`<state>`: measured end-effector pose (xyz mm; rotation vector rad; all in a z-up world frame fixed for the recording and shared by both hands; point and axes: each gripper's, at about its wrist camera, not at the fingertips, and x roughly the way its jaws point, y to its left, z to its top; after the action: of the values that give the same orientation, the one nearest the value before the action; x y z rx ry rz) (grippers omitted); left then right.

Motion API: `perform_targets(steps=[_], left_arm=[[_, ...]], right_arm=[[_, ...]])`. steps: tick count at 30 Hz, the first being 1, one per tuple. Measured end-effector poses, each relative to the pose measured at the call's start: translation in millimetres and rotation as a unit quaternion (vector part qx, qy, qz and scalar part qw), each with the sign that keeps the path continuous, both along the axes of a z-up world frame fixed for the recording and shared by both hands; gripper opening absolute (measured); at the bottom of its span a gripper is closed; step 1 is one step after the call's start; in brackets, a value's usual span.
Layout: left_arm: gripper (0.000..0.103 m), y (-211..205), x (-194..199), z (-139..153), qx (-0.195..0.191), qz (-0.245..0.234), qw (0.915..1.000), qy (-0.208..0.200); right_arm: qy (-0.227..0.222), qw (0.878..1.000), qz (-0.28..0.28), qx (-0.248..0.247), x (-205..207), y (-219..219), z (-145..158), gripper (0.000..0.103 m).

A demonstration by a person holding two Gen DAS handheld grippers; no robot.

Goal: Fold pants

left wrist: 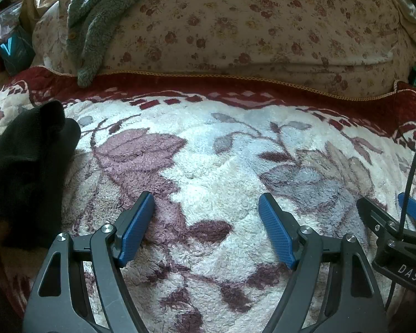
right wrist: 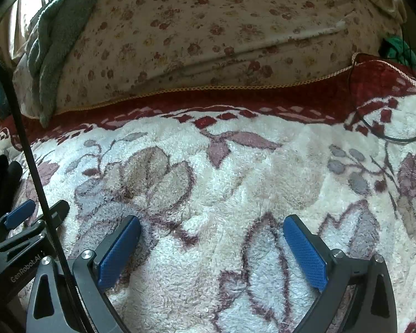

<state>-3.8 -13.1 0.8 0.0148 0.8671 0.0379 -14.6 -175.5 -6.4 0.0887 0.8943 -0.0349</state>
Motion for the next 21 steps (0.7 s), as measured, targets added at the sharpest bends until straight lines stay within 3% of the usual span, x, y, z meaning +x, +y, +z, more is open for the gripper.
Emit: perform_targets(steps=[21], left_arm=[[0.079,10.1,-0.1,-0.6,-0.002,0.001,1.0000,-0.001]], right_arm=[[0.001,1.000,0.001,0.004,-1.3,-1.9,-1.1,0.102]])
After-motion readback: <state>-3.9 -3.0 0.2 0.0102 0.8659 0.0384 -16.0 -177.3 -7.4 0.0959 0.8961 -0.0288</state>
